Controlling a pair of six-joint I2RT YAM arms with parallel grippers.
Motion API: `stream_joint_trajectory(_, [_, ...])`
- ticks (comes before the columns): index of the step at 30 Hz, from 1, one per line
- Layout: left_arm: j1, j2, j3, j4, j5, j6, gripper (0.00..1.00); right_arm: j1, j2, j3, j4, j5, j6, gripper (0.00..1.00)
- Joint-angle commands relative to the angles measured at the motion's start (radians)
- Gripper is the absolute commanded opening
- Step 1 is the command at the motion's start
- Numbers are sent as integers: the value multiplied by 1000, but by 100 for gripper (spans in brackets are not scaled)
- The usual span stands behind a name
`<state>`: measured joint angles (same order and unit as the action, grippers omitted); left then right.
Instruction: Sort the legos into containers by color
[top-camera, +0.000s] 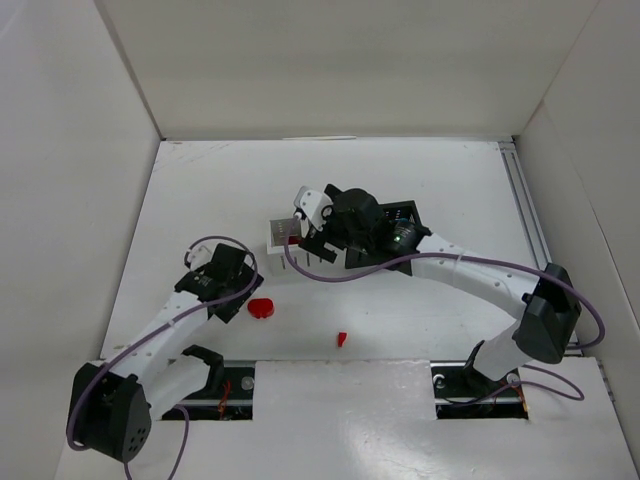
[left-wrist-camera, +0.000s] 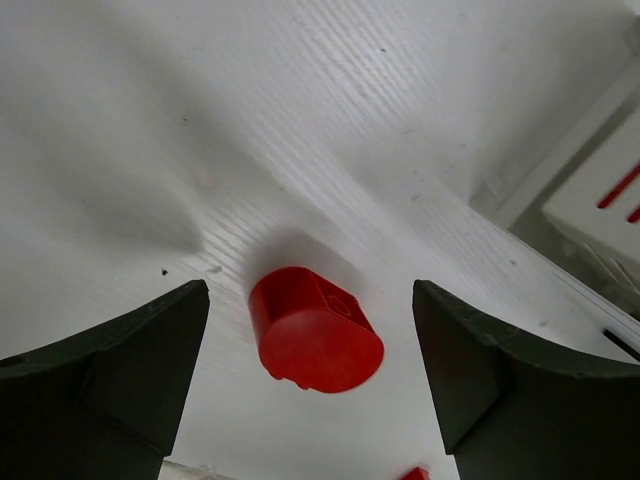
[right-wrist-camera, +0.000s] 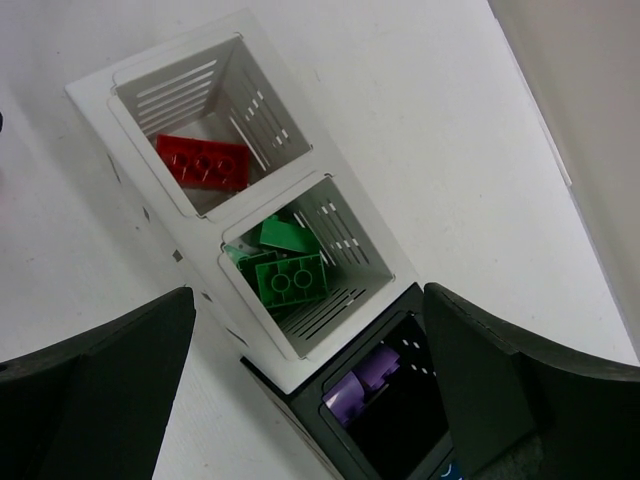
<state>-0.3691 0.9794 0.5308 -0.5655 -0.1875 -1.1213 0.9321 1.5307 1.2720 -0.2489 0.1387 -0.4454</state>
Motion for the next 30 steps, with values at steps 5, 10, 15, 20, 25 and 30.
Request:
stream_joint_trajectory(5, [-39,-110,-31,-42,60,-41,79,-13,-21,-9,63,7,30,100])
stream_joint_trajectory(10, [-39,-114,-41,-51,80,-70,80,-22,-21,-29,63,16,39,100])
stream_joint_trajectory(15, [-48,-42,-22,-60,71,-80,80,-22,-30,-39,73,25,48,100])
stream_joint_trajectory(20, [-82,-13,-12,-71,71,-115,78,-22,-30,-48,73,45,48,100])
stream_joint_trajectory(25, [-82,-13,-49,-51,91,-196,75,-32,-40,-57,73,64,48,100])
stream_joint_trajectory(30, [-82,10,-48,-43,48,-242,71,-42,-49,-77,73,64,48,100])
